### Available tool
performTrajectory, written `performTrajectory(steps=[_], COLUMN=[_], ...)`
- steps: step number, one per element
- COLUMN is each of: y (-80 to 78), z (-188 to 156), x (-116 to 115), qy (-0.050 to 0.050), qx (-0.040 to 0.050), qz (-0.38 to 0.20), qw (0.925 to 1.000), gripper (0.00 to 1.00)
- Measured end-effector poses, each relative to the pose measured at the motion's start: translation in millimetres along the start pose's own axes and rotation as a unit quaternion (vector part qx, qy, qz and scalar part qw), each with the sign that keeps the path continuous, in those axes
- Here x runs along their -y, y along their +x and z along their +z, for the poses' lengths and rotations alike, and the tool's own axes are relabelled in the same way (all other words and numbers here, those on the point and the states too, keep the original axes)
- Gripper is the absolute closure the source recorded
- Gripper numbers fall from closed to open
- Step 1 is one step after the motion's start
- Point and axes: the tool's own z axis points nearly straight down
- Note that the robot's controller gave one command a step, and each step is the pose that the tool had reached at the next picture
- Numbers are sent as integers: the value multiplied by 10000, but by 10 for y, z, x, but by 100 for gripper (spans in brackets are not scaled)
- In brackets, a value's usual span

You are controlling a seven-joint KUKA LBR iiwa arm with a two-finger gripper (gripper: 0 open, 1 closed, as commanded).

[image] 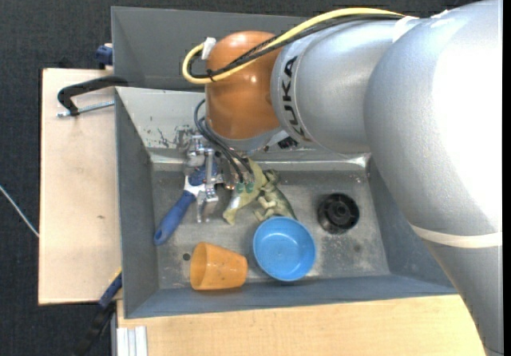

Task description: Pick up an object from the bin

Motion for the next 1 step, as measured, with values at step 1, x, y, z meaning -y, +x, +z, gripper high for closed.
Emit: performTrajectory(steps=[1], y=[-43], z=[-33], x=[16], qy=[-1], qx=[84], qz=[14], qw=[10000], gripper=[100])
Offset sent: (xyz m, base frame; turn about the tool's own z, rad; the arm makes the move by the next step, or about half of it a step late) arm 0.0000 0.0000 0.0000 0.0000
